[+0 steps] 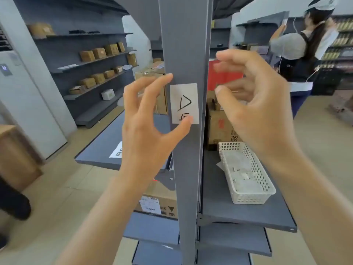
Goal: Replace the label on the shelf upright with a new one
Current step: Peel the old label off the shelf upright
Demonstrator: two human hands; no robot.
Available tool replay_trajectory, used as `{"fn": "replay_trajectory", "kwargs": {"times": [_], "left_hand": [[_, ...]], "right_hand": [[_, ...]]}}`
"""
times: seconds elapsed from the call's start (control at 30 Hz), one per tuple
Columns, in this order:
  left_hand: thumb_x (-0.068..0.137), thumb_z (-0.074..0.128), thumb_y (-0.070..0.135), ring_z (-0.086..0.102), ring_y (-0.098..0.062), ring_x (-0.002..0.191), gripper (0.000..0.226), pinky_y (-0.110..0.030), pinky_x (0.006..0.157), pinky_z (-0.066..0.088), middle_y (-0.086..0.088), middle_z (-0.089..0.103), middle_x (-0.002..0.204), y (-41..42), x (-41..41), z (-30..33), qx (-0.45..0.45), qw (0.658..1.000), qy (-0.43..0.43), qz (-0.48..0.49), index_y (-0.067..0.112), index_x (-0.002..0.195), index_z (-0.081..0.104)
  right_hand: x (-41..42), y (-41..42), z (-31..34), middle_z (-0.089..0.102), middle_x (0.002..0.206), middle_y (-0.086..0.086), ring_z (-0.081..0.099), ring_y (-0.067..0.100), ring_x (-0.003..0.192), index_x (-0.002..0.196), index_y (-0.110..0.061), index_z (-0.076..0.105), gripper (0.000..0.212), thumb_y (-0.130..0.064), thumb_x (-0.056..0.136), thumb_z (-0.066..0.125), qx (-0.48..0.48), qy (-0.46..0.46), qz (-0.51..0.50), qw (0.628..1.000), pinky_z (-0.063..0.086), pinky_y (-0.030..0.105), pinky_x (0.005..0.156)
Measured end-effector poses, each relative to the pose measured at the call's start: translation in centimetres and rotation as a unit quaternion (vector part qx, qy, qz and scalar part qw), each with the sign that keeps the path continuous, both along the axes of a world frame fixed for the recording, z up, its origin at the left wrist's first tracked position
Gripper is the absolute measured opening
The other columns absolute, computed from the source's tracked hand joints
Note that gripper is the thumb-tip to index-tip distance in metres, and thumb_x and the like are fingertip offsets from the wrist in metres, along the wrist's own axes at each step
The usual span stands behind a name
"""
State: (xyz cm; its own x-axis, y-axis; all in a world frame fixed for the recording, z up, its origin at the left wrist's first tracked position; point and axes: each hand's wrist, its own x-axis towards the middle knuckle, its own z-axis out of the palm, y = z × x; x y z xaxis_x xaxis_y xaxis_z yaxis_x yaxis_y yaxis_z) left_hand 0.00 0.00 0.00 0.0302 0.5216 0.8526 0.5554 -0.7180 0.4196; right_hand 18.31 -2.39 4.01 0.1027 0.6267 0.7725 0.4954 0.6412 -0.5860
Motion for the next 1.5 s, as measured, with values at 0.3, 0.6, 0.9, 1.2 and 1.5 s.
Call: {"fn": "replay_trajectory", "kwargs": {"times": [0.3,0.6,0.9,1.2,1.5], "left_hand": [[0.071,0.093,0.033,0.027,0.015,0.132,0.092,-0.012,0.1,0.044,-0.013,0.037,0.148,1.3,1.1,-0.5,0.025,0.999,0.036,-0.004,0.023,0.147,0.043],[0.079,0.088,0.033,0.034,0.013,0.13,0.077,-0.028,0.1,0.053,-0.003,0.038,0.148,1.5,0.2,-0.7,0.049,0.996,0.072,-0.003,0.031,0.144,0.046],[0.081,0.078,0.031,0.044,0.002,0.134,0.07,-0.029,0.078,0.06,-0.01,0.051,0.152,0.7,1.6,-0.6,0.055,0.995,0.062,0.052,0.018,0.143,0.048],[0.085,0.08,0.028,0.057,-0.013,0.126,0.02,-0.039,0.067,0.063,-0.021,0.047,0.148,0.9,1.5,-0.9,0.114,0.989,0.076,0.046,0.012,0.097,0.074],[0.088,0.077,0.022,0.069,-0.027,0.116,0.016,-0.042,0.047,0.055,0.001,0.055,0.129,1.3,1.2,-0.8,0.211,0.966,0.127,0.081,0.021,0.072,0.079]], "right_hand": [[-0.3,0.6,-0.1,0.076,0.11,-0.014,0.076,0.012,0.088,0.131,-0.027,0.065,0.044,-0.002,0.094,0.063,-0.02,0.034,-0.009,0.999,0.063,0.029,0.077],[-0.1,0.6,-0.3,0.08,0.101,-0.012,0.076,0.008,0.089,0.128,-0.026,0.067,0.038,-0.005,0.097,0.06,-0.03,0.042,-0.005,0.999,0.063,0.037,0.083],[-0.4,0.7,0.2,0.08,0.094,-0.012,0.078,0.011,0.084,0.125,-0.024,0.068,0.038,-0.003,0.095,0.06,-0.018,0.051,0.002,0.999,0.063,0.041,0.082],[-0.4,0.4,0.3,0.08,0.091,-0.013,0.078,0.007,0.08,0.124,-0.024,0.067,0.037,-0.003,0.094,0.059,-0.016,0.05,0.007,0.999,0.063,0.031,0.078],[0.1,0.4,0.3,0.081,0.091,-0.012,0.078,0.011,0.076,0.127,-0.022,0.067,0.037,-0.002,0.096,0.059,-0.022,0.051,0.002,0.998,0.062,0.029,0.078]]}}
